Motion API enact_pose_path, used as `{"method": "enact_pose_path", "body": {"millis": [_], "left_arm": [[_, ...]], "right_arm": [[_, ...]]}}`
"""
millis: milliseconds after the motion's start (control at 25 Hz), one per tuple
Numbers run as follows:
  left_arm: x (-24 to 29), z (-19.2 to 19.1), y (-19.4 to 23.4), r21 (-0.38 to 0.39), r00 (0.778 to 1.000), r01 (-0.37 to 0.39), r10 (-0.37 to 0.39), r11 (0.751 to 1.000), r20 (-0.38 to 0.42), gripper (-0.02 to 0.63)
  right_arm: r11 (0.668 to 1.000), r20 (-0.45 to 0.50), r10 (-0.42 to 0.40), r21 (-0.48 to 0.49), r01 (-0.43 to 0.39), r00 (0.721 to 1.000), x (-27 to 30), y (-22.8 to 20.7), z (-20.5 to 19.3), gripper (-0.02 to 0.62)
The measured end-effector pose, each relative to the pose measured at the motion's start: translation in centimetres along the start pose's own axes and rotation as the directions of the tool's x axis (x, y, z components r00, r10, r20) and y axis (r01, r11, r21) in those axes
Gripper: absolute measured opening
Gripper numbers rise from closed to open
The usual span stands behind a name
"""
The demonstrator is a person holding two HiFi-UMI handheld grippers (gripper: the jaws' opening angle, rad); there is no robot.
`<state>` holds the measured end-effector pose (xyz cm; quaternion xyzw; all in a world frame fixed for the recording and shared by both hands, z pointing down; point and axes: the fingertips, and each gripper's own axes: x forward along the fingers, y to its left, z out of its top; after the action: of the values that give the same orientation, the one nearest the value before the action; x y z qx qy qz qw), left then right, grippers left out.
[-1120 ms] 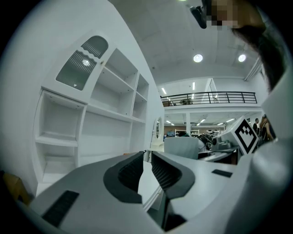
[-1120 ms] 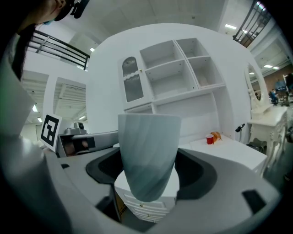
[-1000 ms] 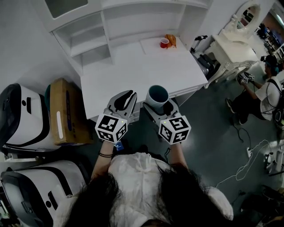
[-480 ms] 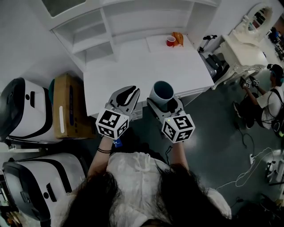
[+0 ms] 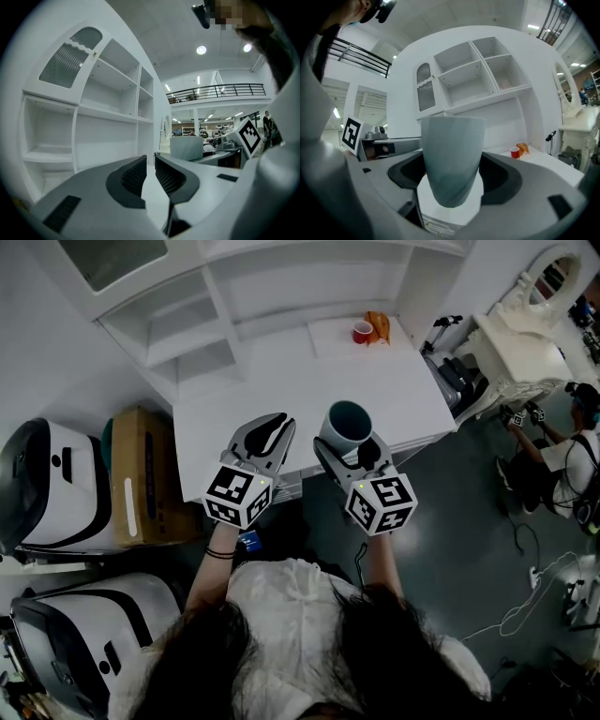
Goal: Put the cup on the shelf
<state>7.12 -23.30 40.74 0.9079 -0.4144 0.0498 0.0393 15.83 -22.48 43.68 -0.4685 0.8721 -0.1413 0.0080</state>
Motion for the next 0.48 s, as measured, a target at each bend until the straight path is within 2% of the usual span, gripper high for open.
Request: {"method": "enact_pose_path", "body": {"millis": [480], "left_arm": [[6.9,5.0,7.2,0.048,0.998,0.036,-0.039,0.998,0.046,0.057]], "right_arm": [[0.998,0.027,-0.023,-0.065,0.025,0.999,7.7,-3.3,5.2,0.357]]}}
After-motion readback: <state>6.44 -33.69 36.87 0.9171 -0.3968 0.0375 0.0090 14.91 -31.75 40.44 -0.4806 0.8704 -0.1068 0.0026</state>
